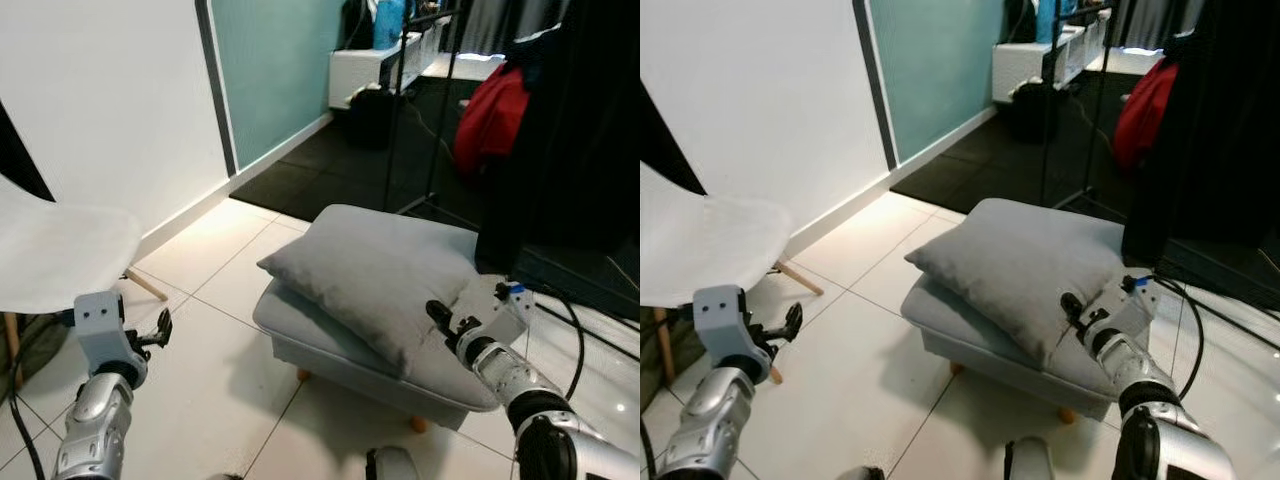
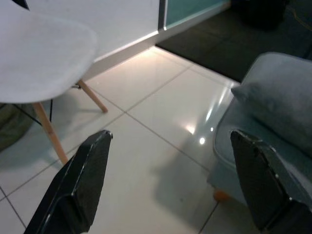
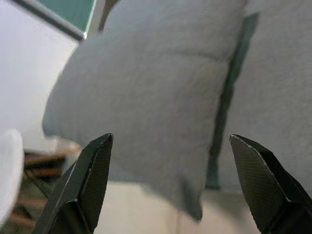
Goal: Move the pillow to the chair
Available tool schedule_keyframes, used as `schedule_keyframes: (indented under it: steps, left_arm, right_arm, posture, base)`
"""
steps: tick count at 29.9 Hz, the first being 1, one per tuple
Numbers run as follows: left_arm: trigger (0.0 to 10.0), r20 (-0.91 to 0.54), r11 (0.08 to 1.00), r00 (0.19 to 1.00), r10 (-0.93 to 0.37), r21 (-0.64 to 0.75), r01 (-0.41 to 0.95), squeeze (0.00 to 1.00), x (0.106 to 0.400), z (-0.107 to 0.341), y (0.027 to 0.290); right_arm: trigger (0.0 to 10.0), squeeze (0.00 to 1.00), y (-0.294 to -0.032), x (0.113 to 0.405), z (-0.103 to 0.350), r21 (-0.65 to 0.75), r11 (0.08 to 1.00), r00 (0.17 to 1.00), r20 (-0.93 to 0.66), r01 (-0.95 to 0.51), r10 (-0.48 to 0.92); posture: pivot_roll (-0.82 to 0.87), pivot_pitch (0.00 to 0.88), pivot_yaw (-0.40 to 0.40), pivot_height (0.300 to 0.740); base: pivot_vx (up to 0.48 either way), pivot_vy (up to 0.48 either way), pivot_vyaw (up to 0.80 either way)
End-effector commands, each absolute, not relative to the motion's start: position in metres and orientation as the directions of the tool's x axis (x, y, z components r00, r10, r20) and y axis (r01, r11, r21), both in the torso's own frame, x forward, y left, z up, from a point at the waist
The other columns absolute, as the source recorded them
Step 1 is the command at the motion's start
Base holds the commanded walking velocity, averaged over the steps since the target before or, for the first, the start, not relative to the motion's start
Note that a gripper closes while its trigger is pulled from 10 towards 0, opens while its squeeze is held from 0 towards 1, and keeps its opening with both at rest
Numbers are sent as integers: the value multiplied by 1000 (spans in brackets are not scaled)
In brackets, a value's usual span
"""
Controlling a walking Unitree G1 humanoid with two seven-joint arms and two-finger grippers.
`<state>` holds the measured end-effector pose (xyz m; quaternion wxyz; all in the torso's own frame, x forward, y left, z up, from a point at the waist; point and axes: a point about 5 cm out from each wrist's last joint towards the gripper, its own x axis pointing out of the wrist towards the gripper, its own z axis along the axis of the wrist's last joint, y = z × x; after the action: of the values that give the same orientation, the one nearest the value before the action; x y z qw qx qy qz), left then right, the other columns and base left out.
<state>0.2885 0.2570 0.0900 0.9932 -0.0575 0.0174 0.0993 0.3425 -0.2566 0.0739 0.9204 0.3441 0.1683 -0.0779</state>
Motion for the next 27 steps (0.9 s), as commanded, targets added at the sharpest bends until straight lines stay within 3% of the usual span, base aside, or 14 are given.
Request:
schedule_keyframes:
  steps: [1, 17, 18, 27]
  left_arm:
    - [10000, -57, 975, 980, 193, -97, -198, 0, 283, 92, 264]
    - [10000, -8, 987, 990, 139, -77, -140, 0, 273, 121, 265]
    - [10000, 13, 992, 993, 115, -62, -114, 0, 267, 135, 263]
    - [10000, 15, 996, 996, 83, -31, -82, 0, 255, 145, 258]
  right_arm:
    - [10000, 0, -261, 340, 73, 641, 710, 929, -368, 290, -47]
    - [10000, 0, -229, 330, 45, 742, 609, 911, -405, 281, 74]
    - [10000, 0, -222, 334, 49, 776, 577, 924, -372, 257, 89]
    - [10000, 0, -228, 343, 65, 834, 512, 958, -277, 204, 69]
  posture:
    - [-120, 102, 32, 560]
    - [-55, 203, 91, 520]
    - [-30, 273, 98, 510]
    - [-9, 322, 93, 490]
  base:
    - [0, 0, 0]
    - [0, 0, 0]
    - [0, 0, 0]
    - [0, 0, 0]
